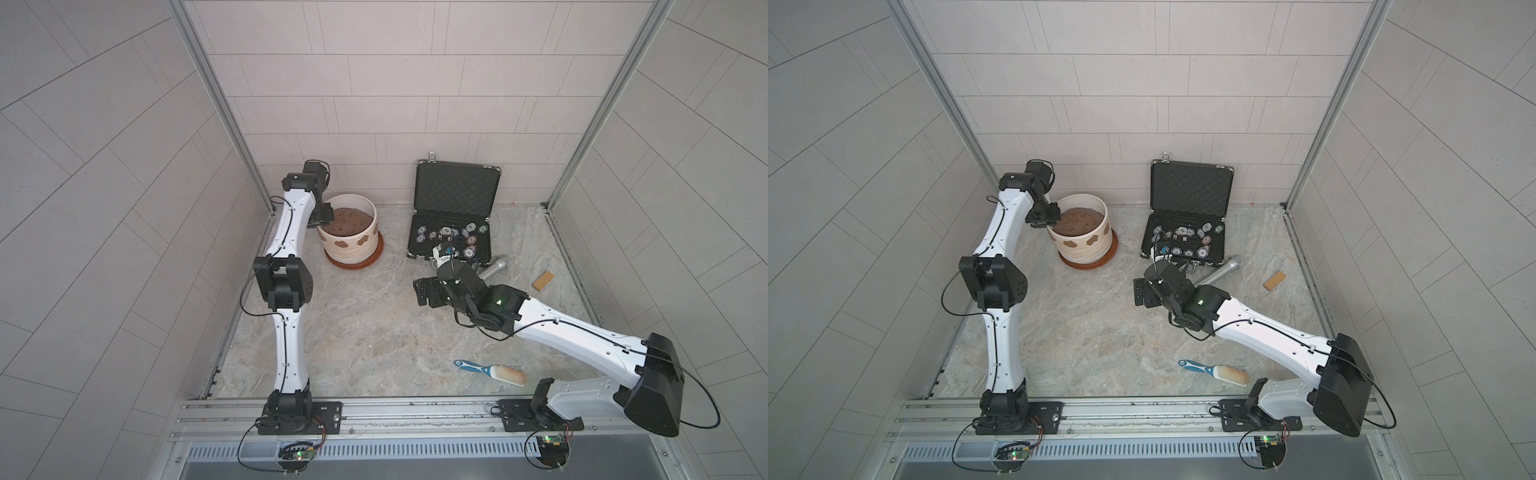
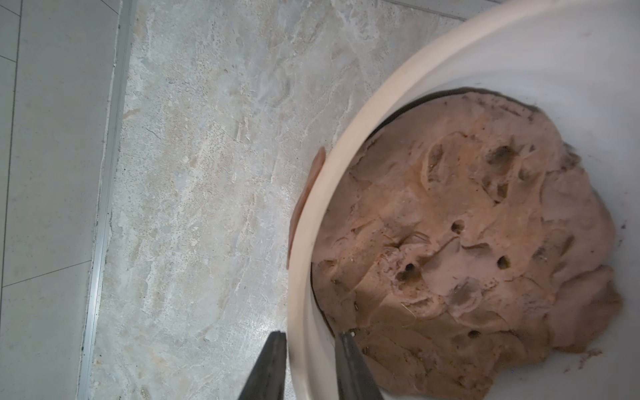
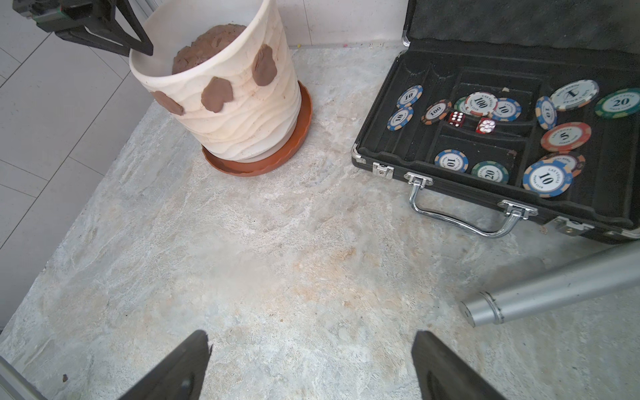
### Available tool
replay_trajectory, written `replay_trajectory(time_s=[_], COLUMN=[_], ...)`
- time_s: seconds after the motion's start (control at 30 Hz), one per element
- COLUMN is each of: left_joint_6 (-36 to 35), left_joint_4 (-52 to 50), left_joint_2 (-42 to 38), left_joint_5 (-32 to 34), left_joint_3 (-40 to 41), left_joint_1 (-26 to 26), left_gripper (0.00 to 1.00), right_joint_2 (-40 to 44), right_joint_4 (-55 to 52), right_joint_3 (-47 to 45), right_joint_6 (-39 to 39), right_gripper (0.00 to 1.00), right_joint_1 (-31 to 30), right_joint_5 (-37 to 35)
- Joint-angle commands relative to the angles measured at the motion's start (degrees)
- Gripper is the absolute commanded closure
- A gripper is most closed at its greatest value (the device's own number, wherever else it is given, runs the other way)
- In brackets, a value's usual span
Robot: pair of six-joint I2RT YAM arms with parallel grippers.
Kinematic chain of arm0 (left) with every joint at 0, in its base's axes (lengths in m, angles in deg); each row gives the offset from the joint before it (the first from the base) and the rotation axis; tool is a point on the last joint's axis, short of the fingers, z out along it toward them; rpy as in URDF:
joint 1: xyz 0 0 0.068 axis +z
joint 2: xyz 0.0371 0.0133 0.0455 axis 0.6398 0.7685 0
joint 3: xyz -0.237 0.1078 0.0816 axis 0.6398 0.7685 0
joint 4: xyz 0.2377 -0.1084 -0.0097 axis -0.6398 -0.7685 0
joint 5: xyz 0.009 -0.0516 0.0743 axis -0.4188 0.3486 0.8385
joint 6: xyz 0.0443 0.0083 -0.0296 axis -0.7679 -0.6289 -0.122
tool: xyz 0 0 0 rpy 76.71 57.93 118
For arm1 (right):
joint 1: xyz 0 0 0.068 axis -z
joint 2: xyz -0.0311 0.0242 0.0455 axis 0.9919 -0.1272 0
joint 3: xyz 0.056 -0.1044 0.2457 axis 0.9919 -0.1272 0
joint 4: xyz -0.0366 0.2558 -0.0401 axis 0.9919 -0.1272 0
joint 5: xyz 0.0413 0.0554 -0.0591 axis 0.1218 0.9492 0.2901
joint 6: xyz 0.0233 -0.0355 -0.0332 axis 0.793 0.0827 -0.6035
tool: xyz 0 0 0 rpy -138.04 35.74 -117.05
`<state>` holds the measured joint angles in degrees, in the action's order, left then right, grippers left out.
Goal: Scrub the dried mud off the ceramic pot
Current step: Move the pot to the center of the board.
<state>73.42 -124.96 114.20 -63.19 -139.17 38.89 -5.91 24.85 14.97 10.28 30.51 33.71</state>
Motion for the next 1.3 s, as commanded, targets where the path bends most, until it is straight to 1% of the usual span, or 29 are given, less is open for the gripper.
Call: replay_trajectory(time_s=[0.0,0.07,0.1,0.13,0.33,0.5,0.63,0.73,0.83,1.07,1.13,1.2,1.27], left_joint_6=[0.24,0.24,0.00,-0.61,-4.20,-9.37,-13.24,-15.83,-16.89,-19.24,-19.53,-19.54,-19.22], left_joint_4=[0.54,0.40,0.40,0.47,0.12,-1.55,-1.62,-1.56,-0.74,-0.27,0.69,2.39,3.67], left_joint_2=[1.76,1.81,1.69,1.55,0.28,-1.97,-5.37,-8.13,-11.63,-17.16,-19.44,-22.26,-25.01], left_joint_5=[0.55,0.76,0.68,0.33,-1.75,-5.33,-8.55,-8.44,-9.95,-11.77,-10.58,-10.18,-9.75], left_joint_3=[0.71,0.58,0.58,0.58,1.61,4.67,10.70,15.34,20.26,28.51,32.52,37.65,42.02], left_joint_1=[0.09,0.10,0.07,0.08,0.08,-0.25,-1.04,-2.35,-2.71,-3.58,-4.94,-6.99,-9.17], left_gripper=[0.81,0.89,0.90,0.95,0.98,1.00,1.00,1.00,1.00,1.00,1.00,1.00,1.00], right_joint_2=[-0.17,-0.23,-0.19,-0.15,-0.47,-1.37,-2.09,-2.30,-2.33,-2.27,-2.10,-1.53,-0.41], right_joint_4=[-0.61,-0.81,-0.93,-1.06,-1.09,-1.92,-2.24,-2.26,-2.29,-2.42,-2.56,-2.79,-3.64], right_joint_3=[-0.36,-0.29,-0.36,-0.33,-0.18,0.77,1.53,2.14,2.82,4.47,4.72,4.03,2.18], right_joint_6=[0.82,0.93,1.07,1.04,1.04,1.04,1.12,1.18,1.43,1.39,1.66,4.51,9.48], right_gripper=[0.05,0.05,0.05,0.05,0.05,0.05,0.05,0.05,0.05,0.05,0.05,0.05,0.05], right_joint_1=[-0.46,-0.53,-0.55,-0.55,-0.55,-0.55,-0.55,-0.55,-0.55,-0.46,-0.28,1.02,4.68], right_joint_5=[-0.76,-0.77,-0.86,-0.93,-1.09,-0.96,-0.77,-0.52,-0.71,-2.03,-2.30,-2.26,0.67])
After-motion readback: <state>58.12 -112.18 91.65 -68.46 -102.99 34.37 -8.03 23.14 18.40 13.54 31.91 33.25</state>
